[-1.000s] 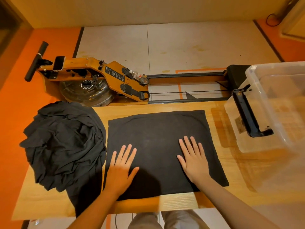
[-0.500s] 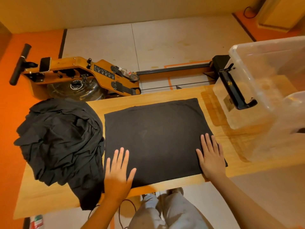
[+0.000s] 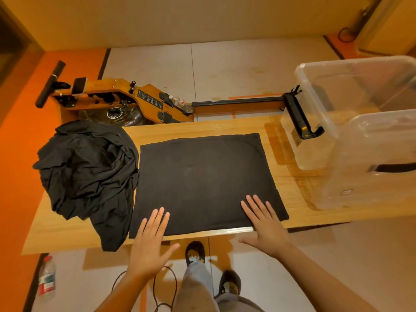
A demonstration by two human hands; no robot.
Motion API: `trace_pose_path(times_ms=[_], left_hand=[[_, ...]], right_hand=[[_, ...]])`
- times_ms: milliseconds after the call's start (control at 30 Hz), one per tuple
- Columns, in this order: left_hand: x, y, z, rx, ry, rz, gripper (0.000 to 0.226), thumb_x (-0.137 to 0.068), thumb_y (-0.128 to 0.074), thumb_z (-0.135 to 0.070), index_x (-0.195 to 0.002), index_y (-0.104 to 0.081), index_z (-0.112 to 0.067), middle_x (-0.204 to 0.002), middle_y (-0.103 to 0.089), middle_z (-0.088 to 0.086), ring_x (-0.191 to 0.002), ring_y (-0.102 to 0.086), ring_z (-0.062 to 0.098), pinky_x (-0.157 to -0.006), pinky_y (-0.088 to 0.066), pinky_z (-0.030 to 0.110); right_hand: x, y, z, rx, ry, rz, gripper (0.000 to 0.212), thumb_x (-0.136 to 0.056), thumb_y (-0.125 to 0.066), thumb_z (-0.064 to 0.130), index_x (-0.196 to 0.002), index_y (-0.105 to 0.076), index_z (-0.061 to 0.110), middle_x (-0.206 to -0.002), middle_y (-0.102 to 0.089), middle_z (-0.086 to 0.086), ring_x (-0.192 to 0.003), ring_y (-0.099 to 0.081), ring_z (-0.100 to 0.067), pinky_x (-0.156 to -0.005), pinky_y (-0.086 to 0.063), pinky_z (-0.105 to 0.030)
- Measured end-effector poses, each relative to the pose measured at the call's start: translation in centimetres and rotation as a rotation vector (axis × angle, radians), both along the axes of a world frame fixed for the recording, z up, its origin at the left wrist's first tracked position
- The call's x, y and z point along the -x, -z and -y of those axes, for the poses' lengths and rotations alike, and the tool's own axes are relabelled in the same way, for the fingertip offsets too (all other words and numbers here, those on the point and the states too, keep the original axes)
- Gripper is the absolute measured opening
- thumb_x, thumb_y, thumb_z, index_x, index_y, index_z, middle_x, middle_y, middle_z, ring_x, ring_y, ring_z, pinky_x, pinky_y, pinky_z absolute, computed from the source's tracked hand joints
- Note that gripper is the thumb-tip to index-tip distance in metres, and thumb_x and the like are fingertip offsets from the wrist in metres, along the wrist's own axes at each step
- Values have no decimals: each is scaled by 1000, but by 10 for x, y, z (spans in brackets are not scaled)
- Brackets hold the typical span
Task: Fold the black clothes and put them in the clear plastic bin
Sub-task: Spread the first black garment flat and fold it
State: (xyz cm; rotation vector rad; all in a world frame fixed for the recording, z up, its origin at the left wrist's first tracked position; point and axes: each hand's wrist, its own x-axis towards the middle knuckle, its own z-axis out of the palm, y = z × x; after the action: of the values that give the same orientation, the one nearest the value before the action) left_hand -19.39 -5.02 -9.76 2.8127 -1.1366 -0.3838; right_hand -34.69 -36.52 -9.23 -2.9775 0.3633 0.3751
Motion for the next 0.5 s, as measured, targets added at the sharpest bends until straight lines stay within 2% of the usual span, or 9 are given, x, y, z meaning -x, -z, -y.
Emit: trace_pose_path(times_ms=[67, 133, 200, 233, 333, 400, 433, 500], left_hand=[[5, -1, -4, 26, -12, 21, 85, -87, -56, -58, -154, -21, -20, -160, -20, 4, -150, -5, 18, -119, -3, 34], [7, -4, -4, 34, 12, 36, 91, -77, -79, -33, -150, -28, -16, -155, -33, 9, -146, -15, 20, -118, -5, 33], [4, -3, -7, 6, 18, 92, 95, -66, -86, -10, -146, -36, -9, -150, -40, 13, -142, -27, 24, -117, -8, 34], [1, -2, -11, -11, -9, 122, 96, -62, -86, -2, -145, -39, -7, -149, -41, 15, -140, -31, 27, -117, -12, 35], [-2, 1, -25, -40, -95, 165, 103, -54, -76, 21, -146, -38, -5, -151, -37, 15, -140, -34, 30, -111, -36, 41], [2, 1, -29, -42, -95, 175, 107, -46, -70, 30, -144, -42, -4, -150, -40, 15, -137, -39, 30, -103, -44, 44], [3, 0, -30, -53, -85, 187, 107, -45, -70, 31, -143, -44, -4, -148, -42, 15, -136, -40, 30, -106, -42, 43], [6, -4, -32, -70, -62, 201, 106, -44, -69, 30, -141, -46, -5, -147, -45, 15, -136, -40, 29, -116, -24, 38]], right_hand=[[8, 4, 7, 8, -45, -25, 132, -60, -81, 61, -155, 3, 25, -154, -32, -5, -149, 9, -19, -116, 1, -37], [13, 7, 11, 7, -39, -20, 144, -51, -94, 36, -154, 7, 26, -153, -34, -4, -148, 10, -17, -117, 3, -35], [19, 7, 13, 24, -25, 37, 140, -52, -93, 16, -155, 2, 27, -150, -39, -4, -149, 6, -17, -117, 3, -33], [22, 5, 13, 31, -25, 62, 135, -52, -91, 7, -155, -7, 27, -149, -43, -6, -149, -2, -19, -117, 2, -33], [36, 2, 15, 35, 5, 123, 114, -47, -83, -12, -146, -35, 16, -146, -46, -9, -139, -32, -22, -115, -4, -32], [44, 3, 19, 29, 46, 143, 112, -47, -75, -23, -144, -36, 15, -149, -41, -8, -138, -36, -22, -116, -4, -30], [48, 5, 22, 26, 53, 154, 112, -46, -72, -26, -144, -36, 14, -149, -39, -8, -138, -36, -23, -116, -3, -29], [54, 7, 24, 4, 47, 187, 110, -46, -71, -28, -143, -39, 13, -147, -43, -10, -136, -37, -23, -118, -8, -29]])
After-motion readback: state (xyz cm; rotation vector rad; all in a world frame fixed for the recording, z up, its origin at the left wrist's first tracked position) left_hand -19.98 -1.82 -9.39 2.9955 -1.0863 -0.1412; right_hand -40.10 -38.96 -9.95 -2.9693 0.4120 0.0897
